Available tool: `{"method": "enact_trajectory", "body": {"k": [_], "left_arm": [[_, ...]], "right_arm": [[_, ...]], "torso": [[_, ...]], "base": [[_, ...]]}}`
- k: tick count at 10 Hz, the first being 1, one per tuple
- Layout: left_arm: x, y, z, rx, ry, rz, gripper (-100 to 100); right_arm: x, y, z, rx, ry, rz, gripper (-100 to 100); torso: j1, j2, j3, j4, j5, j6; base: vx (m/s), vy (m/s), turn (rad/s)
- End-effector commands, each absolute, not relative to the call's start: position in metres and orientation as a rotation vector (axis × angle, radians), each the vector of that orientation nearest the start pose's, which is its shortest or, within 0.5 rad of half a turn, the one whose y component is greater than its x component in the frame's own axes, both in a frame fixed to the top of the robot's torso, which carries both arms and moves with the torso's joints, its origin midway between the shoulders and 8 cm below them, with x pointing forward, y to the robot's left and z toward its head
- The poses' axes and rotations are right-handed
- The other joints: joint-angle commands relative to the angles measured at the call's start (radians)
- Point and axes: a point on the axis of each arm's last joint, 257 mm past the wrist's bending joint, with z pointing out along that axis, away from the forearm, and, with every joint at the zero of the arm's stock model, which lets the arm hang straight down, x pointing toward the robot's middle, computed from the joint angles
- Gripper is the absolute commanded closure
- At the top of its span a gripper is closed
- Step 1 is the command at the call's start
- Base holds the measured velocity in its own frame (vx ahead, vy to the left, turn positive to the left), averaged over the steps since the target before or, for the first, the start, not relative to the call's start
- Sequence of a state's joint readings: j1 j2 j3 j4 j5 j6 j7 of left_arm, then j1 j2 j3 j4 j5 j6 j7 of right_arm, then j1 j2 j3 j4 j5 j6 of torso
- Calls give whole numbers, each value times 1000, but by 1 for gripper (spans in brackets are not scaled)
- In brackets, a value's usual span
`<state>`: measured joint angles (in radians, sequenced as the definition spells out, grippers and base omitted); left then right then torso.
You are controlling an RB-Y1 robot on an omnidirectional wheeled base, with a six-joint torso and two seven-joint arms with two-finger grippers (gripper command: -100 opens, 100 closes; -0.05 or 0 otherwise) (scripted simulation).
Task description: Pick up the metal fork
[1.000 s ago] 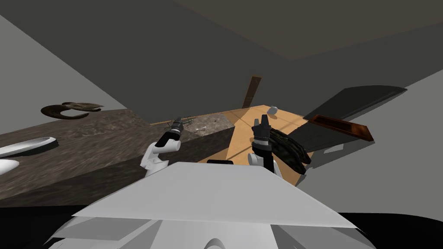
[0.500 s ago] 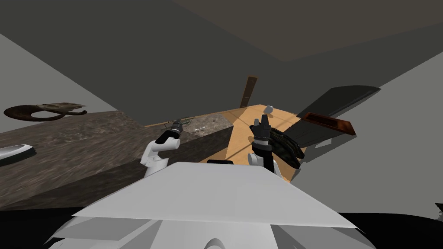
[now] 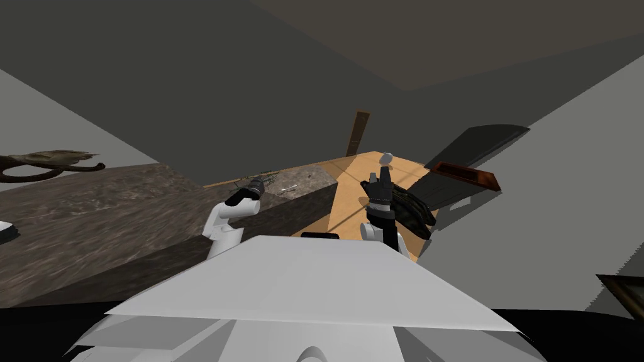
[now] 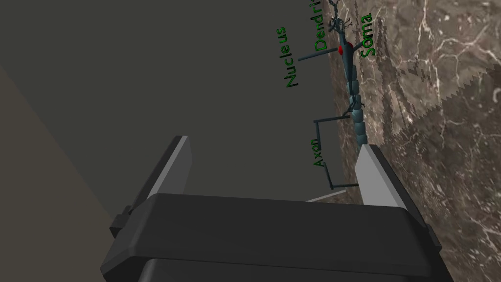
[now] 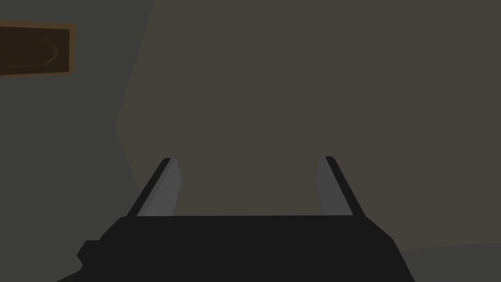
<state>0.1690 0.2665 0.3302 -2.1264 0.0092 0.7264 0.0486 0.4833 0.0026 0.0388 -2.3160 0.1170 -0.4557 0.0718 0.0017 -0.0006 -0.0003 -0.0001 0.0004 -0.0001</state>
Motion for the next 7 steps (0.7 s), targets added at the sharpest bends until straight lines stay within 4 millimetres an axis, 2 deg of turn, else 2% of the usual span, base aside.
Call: {"method": "enact_trajectory", "body": {"k": [1,7], "left_arm": [[446,468,-165,-1454,1207,-606,-100],[438,481,-197,-1606,1247,-535,-100]], "right_arm": [[349,-252,36,557,687,1204,0],[349,-252,36,557,687,1204,0]], "torso": [[0,0,0,0,0,0],[0,-1,0,0,0,0]], "base": [[1,25,-106],[2,19,-84]]}}
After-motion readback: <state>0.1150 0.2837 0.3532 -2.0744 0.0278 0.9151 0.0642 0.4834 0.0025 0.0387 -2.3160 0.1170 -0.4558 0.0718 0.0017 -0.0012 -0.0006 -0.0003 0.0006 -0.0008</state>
